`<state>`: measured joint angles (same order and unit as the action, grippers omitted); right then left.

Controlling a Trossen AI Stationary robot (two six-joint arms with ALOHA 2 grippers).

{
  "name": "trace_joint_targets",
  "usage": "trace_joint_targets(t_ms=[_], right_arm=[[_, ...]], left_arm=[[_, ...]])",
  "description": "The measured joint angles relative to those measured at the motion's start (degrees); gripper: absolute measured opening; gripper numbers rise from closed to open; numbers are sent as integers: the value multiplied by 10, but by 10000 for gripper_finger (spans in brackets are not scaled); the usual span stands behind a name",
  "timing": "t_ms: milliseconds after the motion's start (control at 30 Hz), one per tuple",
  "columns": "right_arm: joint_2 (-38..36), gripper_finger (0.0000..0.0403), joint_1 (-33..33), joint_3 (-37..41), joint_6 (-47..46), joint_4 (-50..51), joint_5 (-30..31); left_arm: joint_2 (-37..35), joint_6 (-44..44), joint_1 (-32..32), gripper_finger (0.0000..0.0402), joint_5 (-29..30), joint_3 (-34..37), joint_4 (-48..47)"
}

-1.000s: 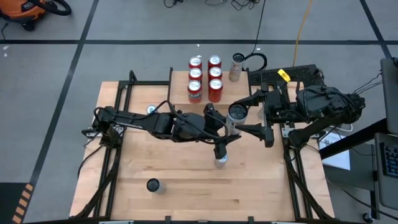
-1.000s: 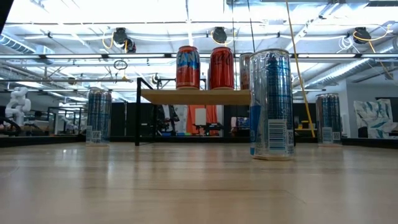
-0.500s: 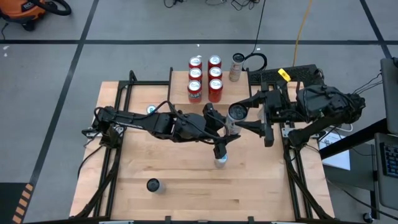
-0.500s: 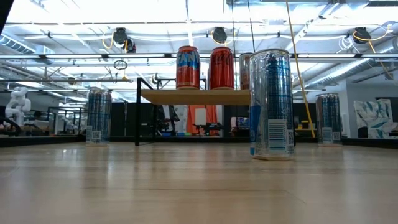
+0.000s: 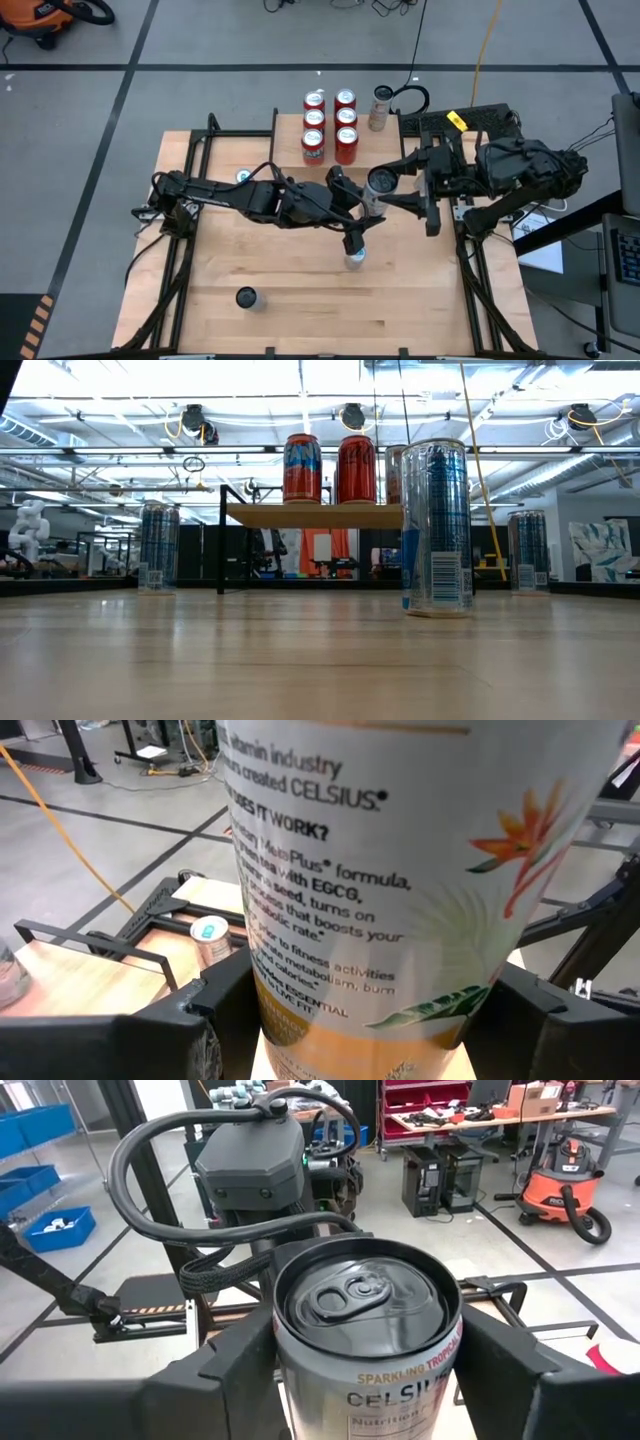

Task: Place canned beverage on shelf
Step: Put the right white-yellow soda can on the shelf aligned with the other white-yellow soda can

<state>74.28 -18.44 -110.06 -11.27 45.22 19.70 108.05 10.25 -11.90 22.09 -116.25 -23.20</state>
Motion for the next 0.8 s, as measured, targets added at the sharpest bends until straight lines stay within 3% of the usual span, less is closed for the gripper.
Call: trace_joint_targets(t_ms=[167,633,800], right_arm=[[0,228,1,0,0,3,-1],[-24,227,26,1,-7,69,0],[-42,227,48,1,8,89,-4]], left_arm=[[0,7,0,264,3,0,-4],[-4,15,0,352,27,-1,-3],[-19,45,-1,361,31,-1,-51]])
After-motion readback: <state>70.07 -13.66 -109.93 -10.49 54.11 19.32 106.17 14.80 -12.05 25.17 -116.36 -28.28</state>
